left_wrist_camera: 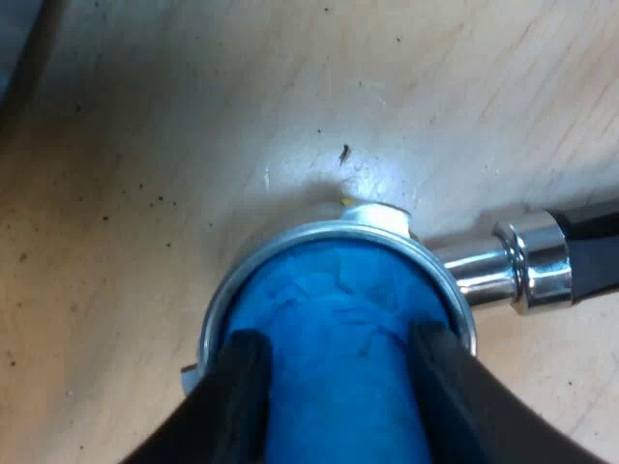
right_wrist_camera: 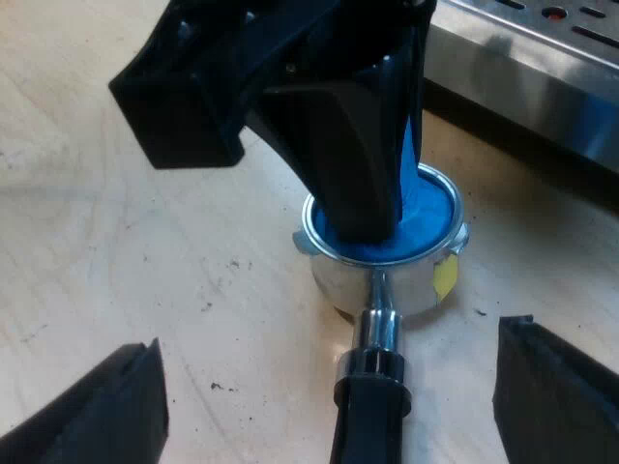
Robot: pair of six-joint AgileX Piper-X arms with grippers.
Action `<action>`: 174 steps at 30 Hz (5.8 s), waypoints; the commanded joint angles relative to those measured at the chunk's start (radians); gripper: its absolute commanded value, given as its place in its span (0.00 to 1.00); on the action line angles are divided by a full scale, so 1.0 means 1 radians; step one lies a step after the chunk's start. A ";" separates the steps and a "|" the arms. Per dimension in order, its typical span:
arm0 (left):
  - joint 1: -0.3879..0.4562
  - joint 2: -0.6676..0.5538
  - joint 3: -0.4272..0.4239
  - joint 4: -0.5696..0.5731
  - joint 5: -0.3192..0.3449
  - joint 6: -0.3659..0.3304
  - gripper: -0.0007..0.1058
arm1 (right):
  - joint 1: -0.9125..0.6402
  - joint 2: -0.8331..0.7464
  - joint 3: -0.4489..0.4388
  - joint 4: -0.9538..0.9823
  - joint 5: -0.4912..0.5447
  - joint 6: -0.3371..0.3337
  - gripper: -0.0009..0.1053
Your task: Grind coffee beans and then tamp
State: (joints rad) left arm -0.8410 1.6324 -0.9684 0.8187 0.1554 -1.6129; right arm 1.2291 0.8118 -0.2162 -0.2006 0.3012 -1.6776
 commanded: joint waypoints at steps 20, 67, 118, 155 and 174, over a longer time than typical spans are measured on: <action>-0.006 -0.153 0.024 -0.007 -0.024 -0.006 0.01 | -0.002 -0.007 -0.002 -0.090 0.063 -0.009 0.66; 0.571 -0.521 0.249 0.159 -0.092 -0.002 0.01 | -0.002 -0.007 -0.002 -0.178 0.062 -0.009 0.66; 0.572 -0.757 0.267 0.075 -0.078 -0.086 0.66 | -0.002 -0.007 -0.023 -0.173 0.009 -0.001 0.66; 0.781 -1.032 -0.024 0.096 0.015 -0.151 0.66 | -1.078 -0.035 -0.810 1.204 -0.529 -0.079 0.66; 0.774 -1.360 -0.012 0.300 -0.017 -0.080 0.66 | -1.304 -0.380 -0.763 1.283 -0.591 -0.211 0.66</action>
State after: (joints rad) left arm -0.0622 0.2953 -0.9816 1.0997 0.1561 -1.6917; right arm -0.0745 0.4684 -0.9763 1.0733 -0.2805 -1.8739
